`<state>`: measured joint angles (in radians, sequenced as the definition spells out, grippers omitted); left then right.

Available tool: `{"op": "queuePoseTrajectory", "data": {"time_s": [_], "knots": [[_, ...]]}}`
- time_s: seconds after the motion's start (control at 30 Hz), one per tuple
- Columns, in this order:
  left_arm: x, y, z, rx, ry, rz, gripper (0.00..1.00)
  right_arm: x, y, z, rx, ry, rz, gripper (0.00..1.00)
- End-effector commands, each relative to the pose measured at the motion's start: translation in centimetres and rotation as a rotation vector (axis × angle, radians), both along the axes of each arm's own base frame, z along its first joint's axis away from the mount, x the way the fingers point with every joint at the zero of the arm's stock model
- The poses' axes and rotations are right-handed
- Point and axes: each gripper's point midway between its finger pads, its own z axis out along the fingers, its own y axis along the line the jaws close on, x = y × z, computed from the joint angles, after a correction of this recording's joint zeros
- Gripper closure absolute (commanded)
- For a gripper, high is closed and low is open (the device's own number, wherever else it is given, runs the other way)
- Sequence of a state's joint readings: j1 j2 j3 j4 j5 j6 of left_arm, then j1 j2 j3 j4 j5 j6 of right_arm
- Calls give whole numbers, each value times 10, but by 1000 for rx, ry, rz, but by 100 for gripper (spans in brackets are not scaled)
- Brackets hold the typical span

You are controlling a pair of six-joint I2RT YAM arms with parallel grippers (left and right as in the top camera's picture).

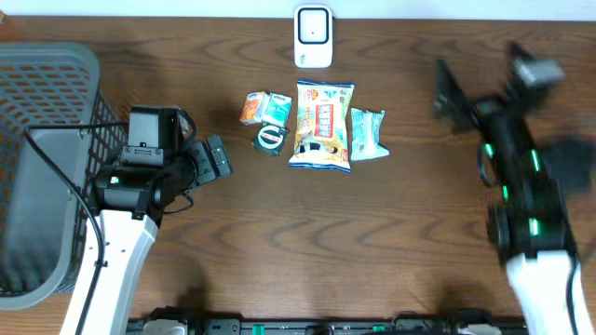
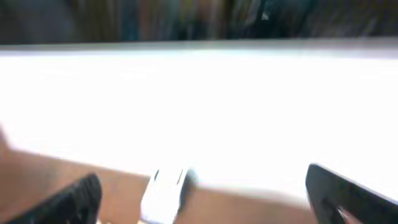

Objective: Scan the item barcode
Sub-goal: 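Reach the right gripper toward the green wet-wipe pack right of the snack bag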

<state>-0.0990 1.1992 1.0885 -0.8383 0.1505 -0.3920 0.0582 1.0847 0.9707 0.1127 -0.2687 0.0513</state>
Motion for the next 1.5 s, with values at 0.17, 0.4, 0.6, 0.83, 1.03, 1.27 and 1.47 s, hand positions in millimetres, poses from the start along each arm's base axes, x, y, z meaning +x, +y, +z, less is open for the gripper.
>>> {"op": "queuePoseTrajectory", "data": {"time_s": [0.17,0.4,0.6,0.83,1.03,1.27,1.47], "knots": [[2,4,2,12,-5,10,2,19,75,-121,138,517,491,1],[2,4,2,12,-4,10,2,13,89,-201,305,851,556,1],[2,4,2,12,-5,11,2,8,102,-220,311,909,608,1],[2,4,2,12,-5,11,3,20,90,-235,310,972,401,1],[2,4,2,12,-5,10,2,36,94,-215,315,935,362,1],[2,4,2,12,-5,10,2,77,63,-183,199,811,112,1],[2,4,2,12,-5,10,2,72,28,-222,102,908,-105,1]]}}
